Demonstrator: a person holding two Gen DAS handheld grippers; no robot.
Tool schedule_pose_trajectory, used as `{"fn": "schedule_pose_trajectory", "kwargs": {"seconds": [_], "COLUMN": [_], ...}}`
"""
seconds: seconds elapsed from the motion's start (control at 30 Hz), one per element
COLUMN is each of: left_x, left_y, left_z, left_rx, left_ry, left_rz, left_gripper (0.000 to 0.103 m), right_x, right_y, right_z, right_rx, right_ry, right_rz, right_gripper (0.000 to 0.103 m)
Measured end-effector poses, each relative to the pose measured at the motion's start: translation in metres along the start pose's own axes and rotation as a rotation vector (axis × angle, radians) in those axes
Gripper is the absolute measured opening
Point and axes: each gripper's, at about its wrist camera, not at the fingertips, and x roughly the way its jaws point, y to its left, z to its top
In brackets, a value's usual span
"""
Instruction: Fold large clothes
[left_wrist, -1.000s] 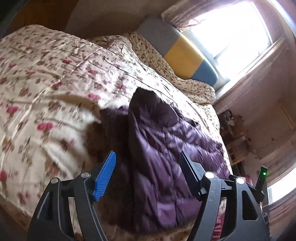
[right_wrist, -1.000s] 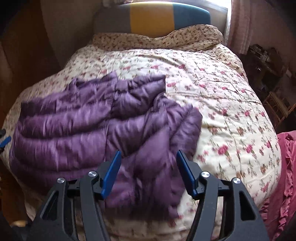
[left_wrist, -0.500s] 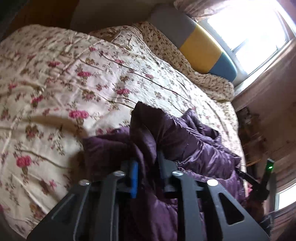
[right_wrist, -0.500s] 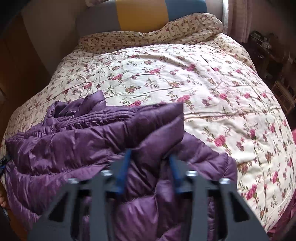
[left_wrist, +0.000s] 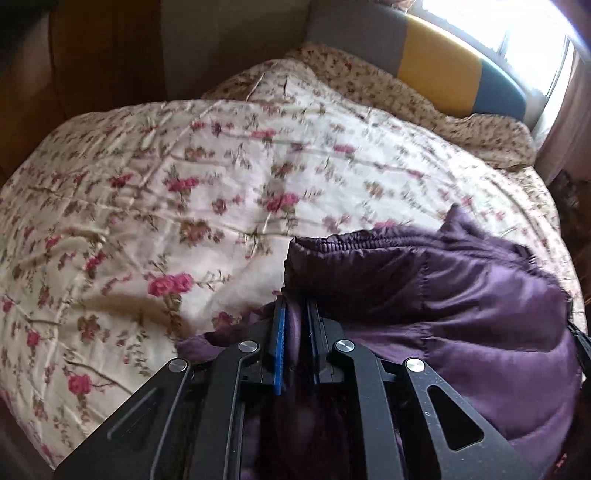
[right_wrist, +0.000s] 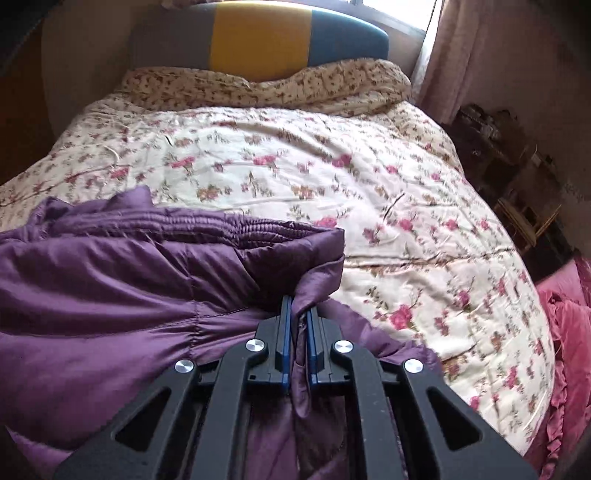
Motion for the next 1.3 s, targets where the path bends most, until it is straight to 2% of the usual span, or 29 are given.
{"fn": "schedule_pose_trajectory", "kwargs": {"seconds": [0.23, 0.5, 0.53, 0.6, 0.63, 0.67, 0.8, 0.93, 1.03, 1.2, 1.3], "left_x": [0.019, 0.014, 0.011, -0.004, -0.011, -0.021, -0.049, -0.065, -0.068, -0.065, -0.052], "left_y": [-0.006, -0.002, -0.001, 0.001, 0.003, 0.004, -0.008, -0.032, -0.046, -0.059, -0.06], "left_z": [-0.013, -0.01, -0.009, -0.008, -0.009, -0.009, -0.009, -0.014, -0.018, -0.026, -0.028], "left_rx": [0.028, -0.012, -0.019, -0.042, -0.058, -0.076, -0.065, -0.007, 0.028, 0.064, 0.071], "left_ry": [-0.07, -0.074, -0.072, -0.101, -0.123, -0.149, -0.209, -0.253, -0.257, -0.261, -0.241], "left_rz": [0.045, 0.015, 0.017, 0.021, 0.002, -0.017, -0.05, -0.086, -0.107, -0.117, -0.103], "left_gripper": [0.011, 0.012, 0.017, 0.048, 0.072, 0.073, 0.073, 0.073, 0.073, 0.073, 0.073], "right_x": [0.026, 0.022, 0.02, 0.013, 0.009, 0.005, -0.023, -0.057, -0.073, -0.078, -0.068], "right_y": [0.005, 0.002, 0.002, -0.003, -0.007, -0.01, -0.003, 0.032, 0.058, 0.106, 0.126], "right_z": [-0.008, -0.005, -0.004, -0.002, -0.001, 0.0, 0.004, 0.005, 0.002, -0.008, -0.015], "right_rx": [0.004, 0.007, 0.009, 0.031, 0.053, 0.068, 0.071, 0.0, -0.033, -0.125, -0.167], "right_ry": [0.005, 0.012, 0.014, 0.007, 0.003, 0.002, -0.043, -0.109, -0.129, -0.148, -0.16], "right_rz": [0.001, -0.004, -0.01, -0.042, -0.043, -0.036, -0.037, -0.018, 0.03, 0.046, 0.018], "right_gripper": [0.009, 0.01, 0.015, 0.035, 0.045, 0.049, 0.049, 0.051, 0.053, 0.058, 0.058]}}
